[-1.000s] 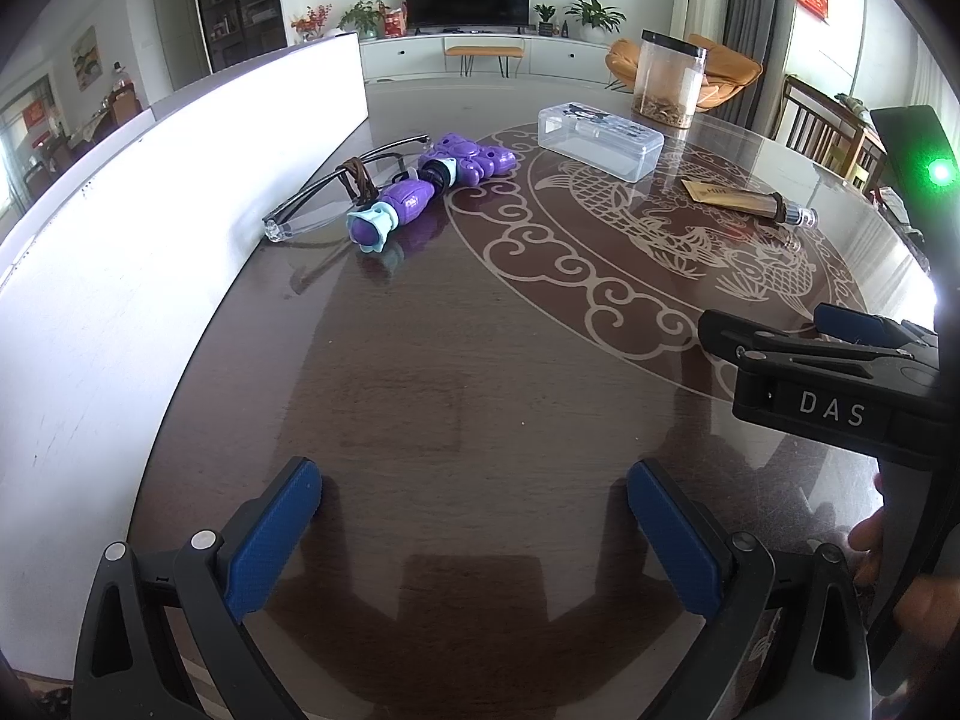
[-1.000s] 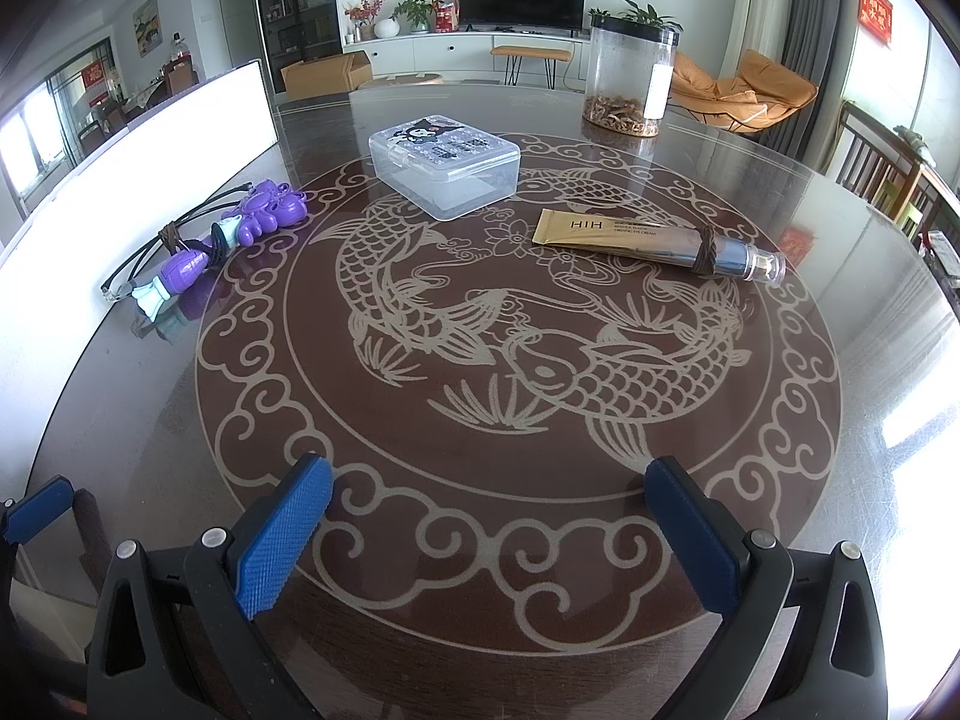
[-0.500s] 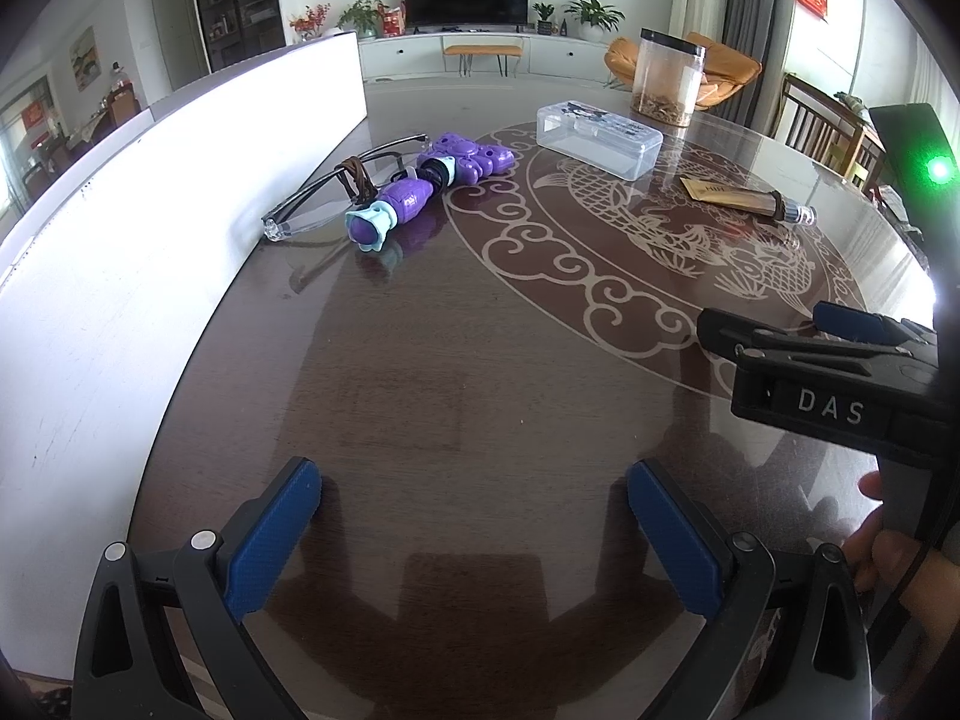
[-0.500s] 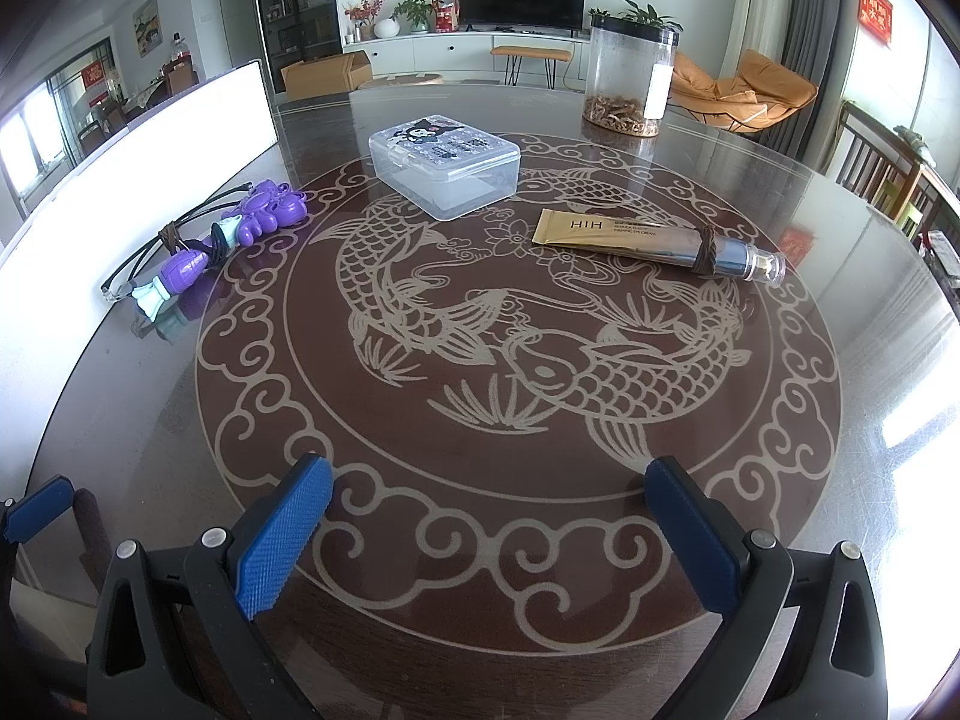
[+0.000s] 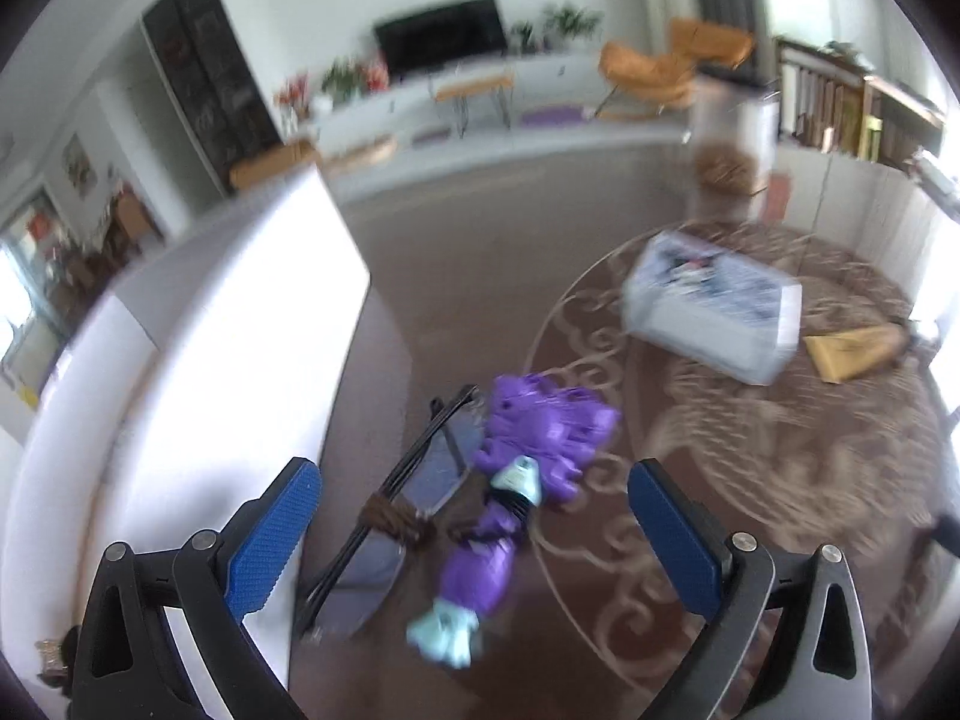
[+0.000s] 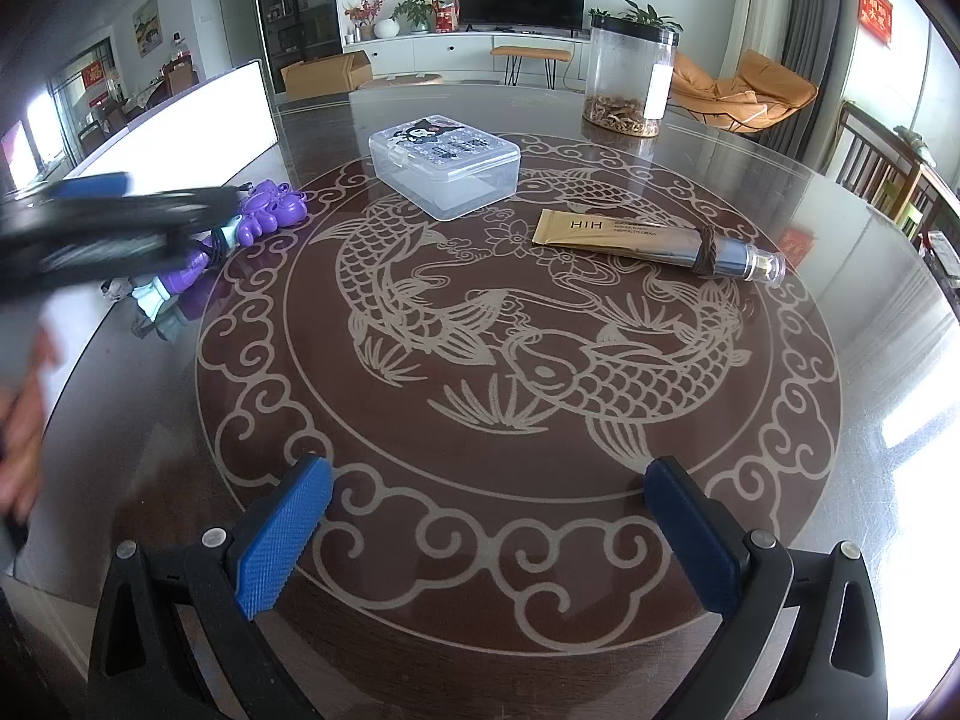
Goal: Organize objects
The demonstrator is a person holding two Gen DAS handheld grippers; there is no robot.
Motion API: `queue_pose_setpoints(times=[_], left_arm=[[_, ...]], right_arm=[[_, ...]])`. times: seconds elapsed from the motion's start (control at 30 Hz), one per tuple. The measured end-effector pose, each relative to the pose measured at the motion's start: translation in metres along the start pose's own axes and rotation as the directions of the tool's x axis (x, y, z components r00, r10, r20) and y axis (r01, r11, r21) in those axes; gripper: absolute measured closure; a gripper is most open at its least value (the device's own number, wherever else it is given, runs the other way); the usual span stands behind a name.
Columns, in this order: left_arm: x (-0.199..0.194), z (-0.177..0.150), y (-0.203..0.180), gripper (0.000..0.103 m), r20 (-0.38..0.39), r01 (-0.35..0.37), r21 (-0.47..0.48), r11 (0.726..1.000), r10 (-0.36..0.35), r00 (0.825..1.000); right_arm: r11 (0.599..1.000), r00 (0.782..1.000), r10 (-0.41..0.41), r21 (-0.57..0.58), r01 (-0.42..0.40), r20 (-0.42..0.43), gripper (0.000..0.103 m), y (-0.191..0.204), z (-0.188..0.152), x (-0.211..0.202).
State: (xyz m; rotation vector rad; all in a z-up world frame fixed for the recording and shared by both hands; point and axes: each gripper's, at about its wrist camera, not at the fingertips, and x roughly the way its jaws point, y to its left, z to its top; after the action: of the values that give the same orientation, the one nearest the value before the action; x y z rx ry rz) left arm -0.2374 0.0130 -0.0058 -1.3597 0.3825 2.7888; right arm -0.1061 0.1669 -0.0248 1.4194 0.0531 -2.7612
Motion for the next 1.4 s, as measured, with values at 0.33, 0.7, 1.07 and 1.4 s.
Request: queue_pose_setpoints(times=[0.33,0.7,1.07,1.4], left_arm=[[-0.026,-0.063,-0.015,0.021,-0.038,0.277,-0.060,0.959,-0.280,0.959],[-0.070,-0.132,0.027,0.022,-0.021,0.252,-0.256,0.933,-0.266,0.964],[-0.077,-0.141,0.017,0.019,0.012,0.263,-0.229,0.937,-0.268,0.963],[-0.089,-0.150,0.026,0.019,0.008,0.278,-0.269,0.922,-0.287,0.958]], right_arm=[[1.000,1.000,0.000,0.000,0.000,0.000,0.000,0.000,0.000,0.002],[1.000,1.000,0.003,-0.006,-0.003,0.001,0.000,0.000,-0.001,0.001],[1.000,1.000,0.003,-0.006,-0.003,0.002,0.000,0.000,-0.001,0.001],[1.000,1.000,0.003,-0.006,-0.003,0.002,0.000,0.000,-0.001,0.000]])
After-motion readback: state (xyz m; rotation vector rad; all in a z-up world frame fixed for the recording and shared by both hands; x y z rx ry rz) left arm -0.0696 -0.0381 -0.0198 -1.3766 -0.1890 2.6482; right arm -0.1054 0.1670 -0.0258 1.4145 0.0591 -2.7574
